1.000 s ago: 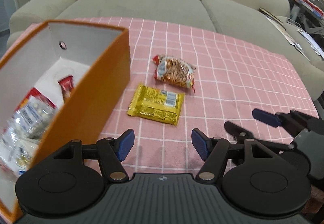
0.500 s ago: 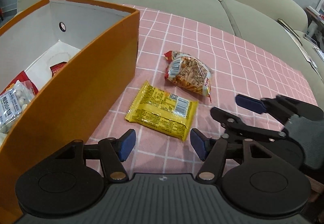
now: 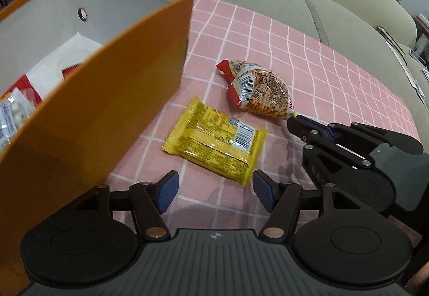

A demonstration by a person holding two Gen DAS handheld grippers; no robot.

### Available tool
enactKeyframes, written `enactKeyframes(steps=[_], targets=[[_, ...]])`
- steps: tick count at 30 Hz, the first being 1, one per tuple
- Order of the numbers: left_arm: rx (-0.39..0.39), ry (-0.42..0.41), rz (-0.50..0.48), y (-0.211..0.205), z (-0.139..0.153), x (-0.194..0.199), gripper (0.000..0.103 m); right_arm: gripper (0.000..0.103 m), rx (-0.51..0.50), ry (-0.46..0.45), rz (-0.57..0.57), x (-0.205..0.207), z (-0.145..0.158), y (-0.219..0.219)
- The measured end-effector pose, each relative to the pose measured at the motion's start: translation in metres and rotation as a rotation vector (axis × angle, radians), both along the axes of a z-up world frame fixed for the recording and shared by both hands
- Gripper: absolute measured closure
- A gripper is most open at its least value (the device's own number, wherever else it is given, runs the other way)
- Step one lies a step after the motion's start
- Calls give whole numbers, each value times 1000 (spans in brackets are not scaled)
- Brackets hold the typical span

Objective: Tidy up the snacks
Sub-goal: 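Move both tools back over the yellow packet and snack bag on the table, then grasp the yellow packet with left tool while right tool grasps the snack bag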

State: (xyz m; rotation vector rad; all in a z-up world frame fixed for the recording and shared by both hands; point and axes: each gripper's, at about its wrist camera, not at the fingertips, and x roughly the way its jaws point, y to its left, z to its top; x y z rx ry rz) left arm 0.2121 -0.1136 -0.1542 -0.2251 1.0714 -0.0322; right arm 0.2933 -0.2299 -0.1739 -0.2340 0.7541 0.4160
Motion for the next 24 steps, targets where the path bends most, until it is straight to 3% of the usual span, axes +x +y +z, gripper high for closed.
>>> enactKeyframes(steps=[5,8,10,11,15,18,24], targets=[[20,1,-10,-16,-5,5,25,103,-22,-8,-56,-5,0,-14],[72,5,-4,-28,-11,10,27,103,-30,-3,-76,-8,0,-20],[105,3,-5,-32,-14,12,37,103,-34,1,-83,-9,0,-24],[116,-6,-9,-33,-14,12,48,103,-35,3,-85,-10,0,-25],[91,-13,-28,-27,-14,13,82,103,-35,7,-96,-11,0,-27],[87,-10,-54,-21,-15,14,98,103,-39,13,-106,-13,-2,-26],[79,-3,-89,-16,-17,19,103,103,-38,22,-119,-20,-1,-23]])
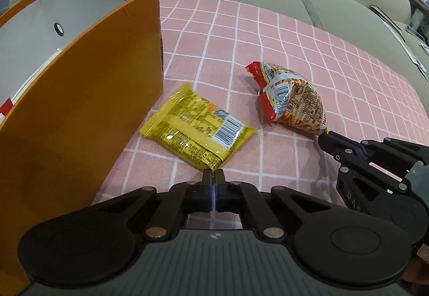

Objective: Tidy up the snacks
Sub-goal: 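Grasp the yellow packet with left tool while right tool grasps the snack bag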

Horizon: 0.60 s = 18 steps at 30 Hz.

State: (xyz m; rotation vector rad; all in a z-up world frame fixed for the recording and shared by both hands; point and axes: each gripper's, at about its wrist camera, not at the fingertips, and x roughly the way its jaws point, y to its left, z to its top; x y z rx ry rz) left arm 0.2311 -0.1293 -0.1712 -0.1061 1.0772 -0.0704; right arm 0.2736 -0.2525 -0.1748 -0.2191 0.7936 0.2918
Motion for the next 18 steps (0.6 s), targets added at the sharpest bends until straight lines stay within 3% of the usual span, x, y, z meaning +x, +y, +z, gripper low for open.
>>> enactKeyframes(steps=[6,18], targets=[[-1,14,-78,-2,2,-17,103,103,0,11,-40,-15,3,-2],[-28,70,-258,9,7,-66,103,103,20,84,-195,-86,10,-10]])
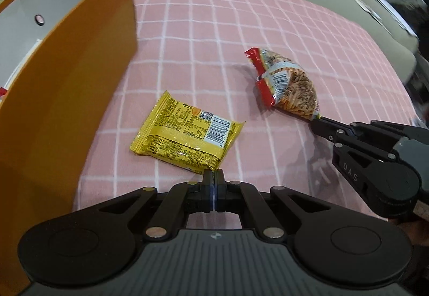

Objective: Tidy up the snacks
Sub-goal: 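Grasp the yellow packet with left tool while right tool grasps the snack bag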

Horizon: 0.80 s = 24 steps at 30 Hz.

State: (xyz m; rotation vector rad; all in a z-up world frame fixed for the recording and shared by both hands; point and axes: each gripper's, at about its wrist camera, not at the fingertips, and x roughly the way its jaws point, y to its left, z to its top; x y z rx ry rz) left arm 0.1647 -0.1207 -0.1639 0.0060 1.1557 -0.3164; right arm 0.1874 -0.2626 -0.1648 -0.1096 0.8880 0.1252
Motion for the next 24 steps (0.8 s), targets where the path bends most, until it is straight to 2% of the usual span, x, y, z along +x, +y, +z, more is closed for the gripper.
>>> enactKeyframes(steps=[4,8,13,17,20,22,23,24], targets=[[-17,28,-54,2,1,-19,103,103,-11,60,-47,-28,6,5],[-7,49,-95,8,-1,-37,103,103,23,124,-87,-57,11,10],[-6,71,-80,23,-2,-52,103,103,84,186,-86,-85,16,19],[-14,60,-66,29,0,-62,103,103,90,209,-52,-99,17,32],[-23,52,-31,33,2,-64,99,103,103,215,-35,-99,16,36],[-28,49,-13,37,7,-66,96,99,111,201,-31,-98,20,35],[-34,42,-2,39,9,-65,89,95,108,189,-21,-99,23,34],[-40,39,5,41,13,-67,79,83,105,176,-6,-98,26,34]])
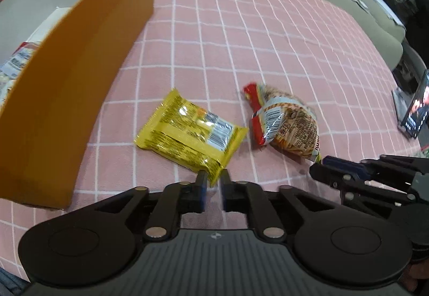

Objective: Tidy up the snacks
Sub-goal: 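Grasp the yellow packet with left tool while right tool grasps the snack bag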

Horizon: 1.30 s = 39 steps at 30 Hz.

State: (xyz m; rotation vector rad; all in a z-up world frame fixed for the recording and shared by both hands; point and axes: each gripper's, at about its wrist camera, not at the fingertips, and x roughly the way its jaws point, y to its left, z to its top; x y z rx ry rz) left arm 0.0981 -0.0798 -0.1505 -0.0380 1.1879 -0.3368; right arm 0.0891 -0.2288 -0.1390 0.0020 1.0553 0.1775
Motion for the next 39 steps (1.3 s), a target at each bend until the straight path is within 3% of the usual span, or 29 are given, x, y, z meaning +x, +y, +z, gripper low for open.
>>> enactKeyframes(steps=[2,3,8,12,16,19,21,29,32,36,39], targets=[[-10,-1,20,3,4,0,62,67,-18,-38,34,-2,6,1],[-13,0,31,4,5,1,57,65,-27,-59,53,-2,8,1],[-40,15,103,9,7,7,39,54,-61,-135,125,11,16,1],[-72,45,141,8,5,20,32,43,-69,-144,211,32,16,9],[-120,102,191,9,-4,36,29,43,-90,-115,277,44,8,17],[-127,122,221,8,-9,44,28,49,-76,-59,260,56,-2,16],[-113,118,220,5,-9,48,28,56,-61,-24,219,63,-6,12],[-63,114,230,-10,-14,63,21,57,25,55,-25,83,-10,-9],[-33,100,185,-21,-15,70,24,58,48,74,-66,80,-8,-14],[27,98,34,-38,-18,78,40,60,80,91,-100,72,-5,-22],[58,112,-56,-45,-22,79,47,61,94,100,-121,73,-5,-28]])
